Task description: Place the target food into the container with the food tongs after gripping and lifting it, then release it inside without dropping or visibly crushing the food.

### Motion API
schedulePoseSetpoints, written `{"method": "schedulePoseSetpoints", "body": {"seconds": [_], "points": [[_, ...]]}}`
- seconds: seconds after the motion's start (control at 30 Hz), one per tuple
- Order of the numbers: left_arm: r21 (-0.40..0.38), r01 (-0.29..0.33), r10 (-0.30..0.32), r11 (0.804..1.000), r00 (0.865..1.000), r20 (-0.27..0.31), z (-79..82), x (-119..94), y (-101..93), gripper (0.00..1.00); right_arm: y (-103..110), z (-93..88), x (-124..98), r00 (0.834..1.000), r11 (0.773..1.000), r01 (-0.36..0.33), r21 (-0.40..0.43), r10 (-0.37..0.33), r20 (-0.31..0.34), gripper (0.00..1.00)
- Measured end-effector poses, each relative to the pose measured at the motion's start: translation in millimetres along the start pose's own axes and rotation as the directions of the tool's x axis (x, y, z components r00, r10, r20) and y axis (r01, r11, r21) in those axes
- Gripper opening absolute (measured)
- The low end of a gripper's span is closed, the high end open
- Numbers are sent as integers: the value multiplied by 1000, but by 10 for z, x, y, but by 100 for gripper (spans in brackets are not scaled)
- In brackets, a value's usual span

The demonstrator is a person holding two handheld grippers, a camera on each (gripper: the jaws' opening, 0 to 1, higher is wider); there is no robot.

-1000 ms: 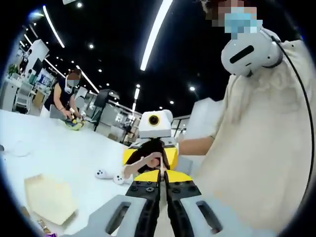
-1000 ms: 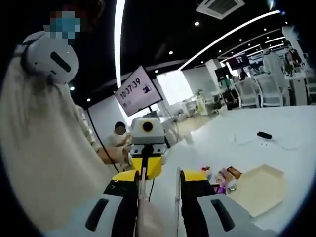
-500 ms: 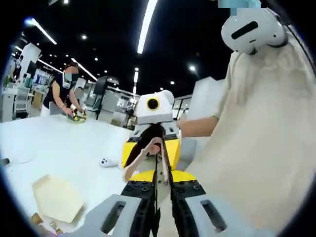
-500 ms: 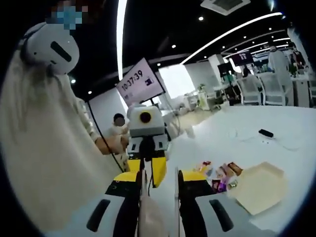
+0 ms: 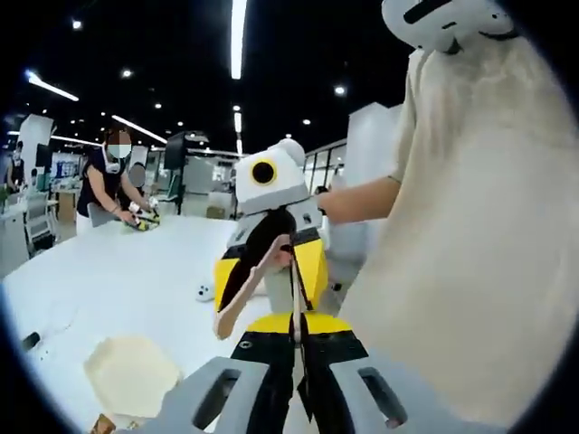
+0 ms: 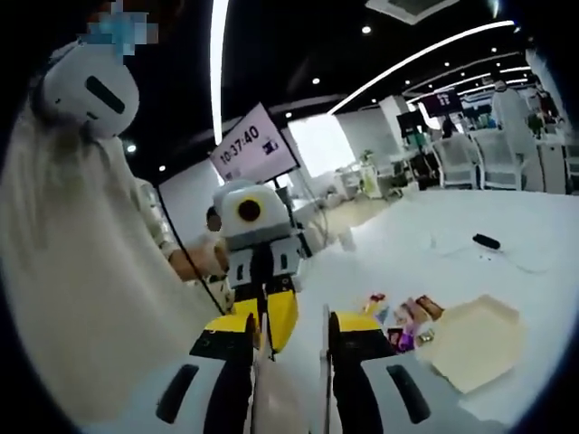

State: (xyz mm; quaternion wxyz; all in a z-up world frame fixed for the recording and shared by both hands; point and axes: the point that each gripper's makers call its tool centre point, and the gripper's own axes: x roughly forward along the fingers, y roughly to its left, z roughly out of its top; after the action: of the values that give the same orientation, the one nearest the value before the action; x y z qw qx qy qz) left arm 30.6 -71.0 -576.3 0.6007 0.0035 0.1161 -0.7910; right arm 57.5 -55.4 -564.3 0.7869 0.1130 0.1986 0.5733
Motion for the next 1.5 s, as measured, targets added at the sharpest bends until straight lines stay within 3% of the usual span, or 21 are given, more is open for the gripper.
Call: {"method": "schedulePoseSetpoints", "body": {"seconds": [0.3, 0.33, 0.43, 0.6, 0.9, 1.33, 1.5], "points": [[-57, 18, -14, 998, 997, 71, 40, -44, 9, 0, 82, 128, -18, 998, 999, -37, 9, 37, 58, 44], [-99, 17, 0, 995, 984, 176, 203, -95, 37, 0, 58, 124, -25, 998, 1000, -22, 1, 22, 58, 46], [-106, -5, 32, 994, 966, 255, 345, -219, 108, 0, -11, 87, -45, 998, 1000, 20, 1, -20, 54, 54], [-97, -8, 30, 995, 974, 223, 304, -243, 118, 0, -34, 143, -23, 997, 999, 33, -15, -32, 69, 51], [-102, 10, 12, 995, 977, 213, 268, -155, 97, 0, -15, 188, 60, 998, 998, 19, -57, -16, 63, 46], [-115, 22, 0, 993, 982, 187, 189, -113, 88, 0, -55, 143, 90, 999, 995, 39, -92, -36, 33, 41], [-113, 28, -7, 993, 983, 183, 182, -108, 81, 0, -28, 139, 96, 1000, 997, 8, -80, -6, 25, 36]]}}
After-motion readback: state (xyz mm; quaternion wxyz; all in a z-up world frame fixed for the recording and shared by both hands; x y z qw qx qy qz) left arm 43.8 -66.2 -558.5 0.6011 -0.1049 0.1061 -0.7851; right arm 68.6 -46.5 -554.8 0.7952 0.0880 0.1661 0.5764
